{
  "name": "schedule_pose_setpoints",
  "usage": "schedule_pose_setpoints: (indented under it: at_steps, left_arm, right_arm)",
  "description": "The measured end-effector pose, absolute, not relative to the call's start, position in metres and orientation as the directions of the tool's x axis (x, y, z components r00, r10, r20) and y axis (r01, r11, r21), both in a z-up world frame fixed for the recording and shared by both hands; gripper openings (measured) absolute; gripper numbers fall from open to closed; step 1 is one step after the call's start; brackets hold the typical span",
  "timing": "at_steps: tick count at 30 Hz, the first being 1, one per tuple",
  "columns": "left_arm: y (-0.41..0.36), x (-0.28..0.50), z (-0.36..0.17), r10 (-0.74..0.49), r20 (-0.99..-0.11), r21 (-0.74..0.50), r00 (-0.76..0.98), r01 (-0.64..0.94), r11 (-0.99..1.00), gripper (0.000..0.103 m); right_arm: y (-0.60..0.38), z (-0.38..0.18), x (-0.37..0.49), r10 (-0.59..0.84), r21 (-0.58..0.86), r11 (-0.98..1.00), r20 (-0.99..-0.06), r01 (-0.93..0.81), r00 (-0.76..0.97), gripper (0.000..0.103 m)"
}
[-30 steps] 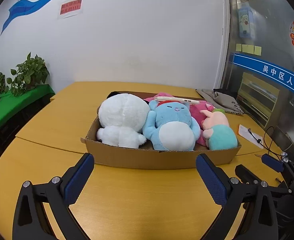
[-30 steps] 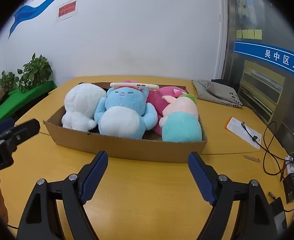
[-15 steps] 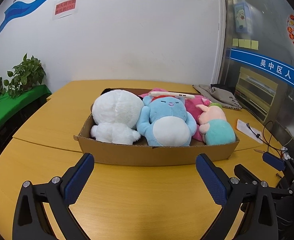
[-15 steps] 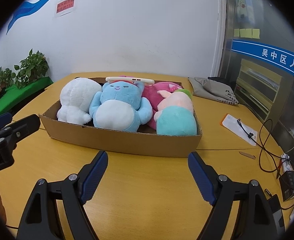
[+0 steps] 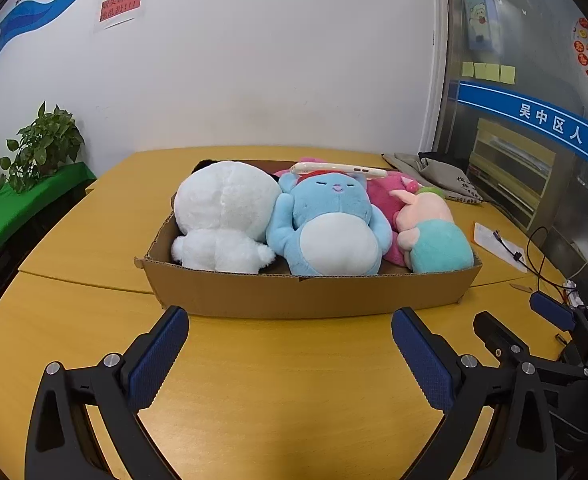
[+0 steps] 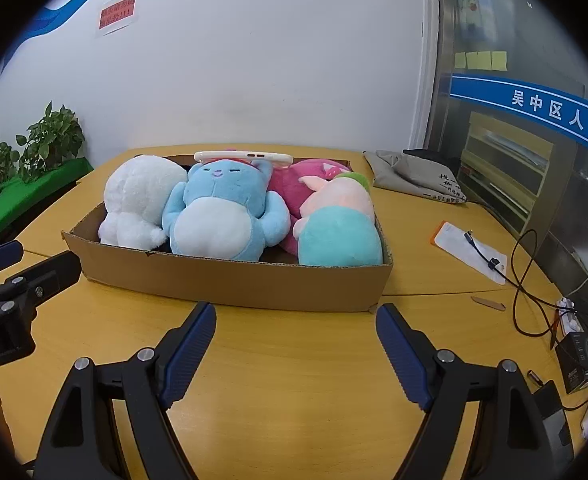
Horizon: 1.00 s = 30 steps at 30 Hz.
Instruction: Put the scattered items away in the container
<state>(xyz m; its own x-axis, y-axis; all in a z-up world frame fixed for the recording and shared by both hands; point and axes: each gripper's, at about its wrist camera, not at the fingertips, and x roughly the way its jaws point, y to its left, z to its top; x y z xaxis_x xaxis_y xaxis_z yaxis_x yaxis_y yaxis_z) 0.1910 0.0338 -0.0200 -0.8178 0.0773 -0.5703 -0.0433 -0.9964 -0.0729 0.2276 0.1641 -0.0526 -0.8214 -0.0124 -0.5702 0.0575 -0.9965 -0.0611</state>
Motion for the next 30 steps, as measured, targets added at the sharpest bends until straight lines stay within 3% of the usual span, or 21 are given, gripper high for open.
schedule_pose_setpoints:
  at_steps: [30]
  left_arm:
    - [0.0381,0.1984,-0.0269,0.090,-0.586,-0.076,-0.806,-0.056,-0.996,0.103]
  right_arm:
    - [0.1653,-0.0579,0.2297,-0.027,-0.035,-0.998,-0.575,0.058,-0.818,0.082]
